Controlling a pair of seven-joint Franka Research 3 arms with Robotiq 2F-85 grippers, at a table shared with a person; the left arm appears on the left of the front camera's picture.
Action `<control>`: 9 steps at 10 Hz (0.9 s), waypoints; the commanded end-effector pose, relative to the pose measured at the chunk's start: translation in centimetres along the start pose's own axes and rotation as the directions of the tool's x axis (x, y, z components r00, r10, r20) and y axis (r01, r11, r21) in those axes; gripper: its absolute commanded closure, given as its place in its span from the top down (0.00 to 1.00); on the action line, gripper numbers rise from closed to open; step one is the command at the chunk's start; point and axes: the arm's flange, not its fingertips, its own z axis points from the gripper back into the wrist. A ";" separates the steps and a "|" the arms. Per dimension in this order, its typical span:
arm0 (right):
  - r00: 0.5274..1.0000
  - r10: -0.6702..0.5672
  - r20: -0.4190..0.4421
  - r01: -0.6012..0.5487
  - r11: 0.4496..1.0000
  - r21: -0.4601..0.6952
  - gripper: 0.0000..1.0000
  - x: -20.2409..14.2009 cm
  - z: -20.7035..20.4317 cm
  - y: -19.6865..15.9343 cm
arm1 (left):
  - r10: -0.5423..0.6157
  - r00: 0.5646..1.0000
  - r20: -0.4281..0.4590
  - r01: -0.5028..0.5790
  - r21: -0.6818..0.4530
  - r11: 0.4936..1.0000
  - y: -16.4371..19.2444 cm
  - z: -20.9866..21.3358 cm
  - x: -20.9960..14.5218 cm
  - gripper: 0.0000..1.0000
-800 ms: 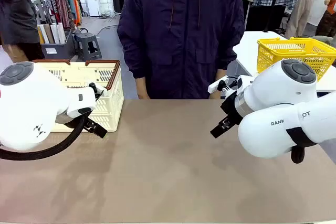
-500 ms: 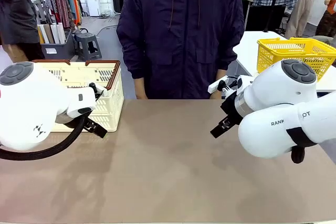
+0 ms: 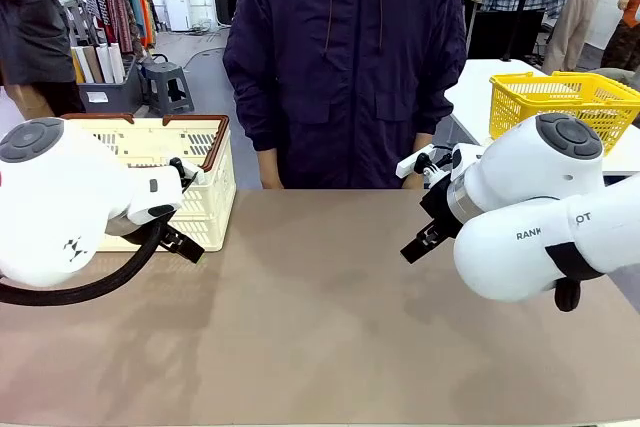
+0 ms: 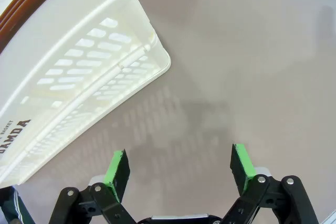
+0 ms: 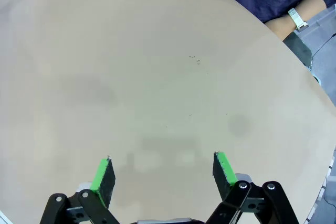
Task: Place the drinks into the Shopping basket.
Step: Pick up one drink and place it into the Shopping basket.
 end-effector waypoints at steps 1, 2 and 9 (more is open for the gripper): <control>1.000 -0.001 0.000 0.001 1.000 0.000 1.00 0.0 0.0 0.0 | 0.000 1.000 0.000 0.000 0.000 1.000 0.0 0.0 0.0 1.00; 1.000 -0.001 0.000 0.001 1.000 0.000 1.00 0.0 0.0 0.0 | 0.000 1.000 0.000 0.000 0.000 1.000 0.0 0.0 0.0 1.00; 0.895 -0.378 -0.238 0.437 0.851 0.291 1.00 -1.6 7.2 -1.6 | 0.176 0.935 -0.309 -0.267 -0.281 0.922 0.3 6.8 -0.2 1.00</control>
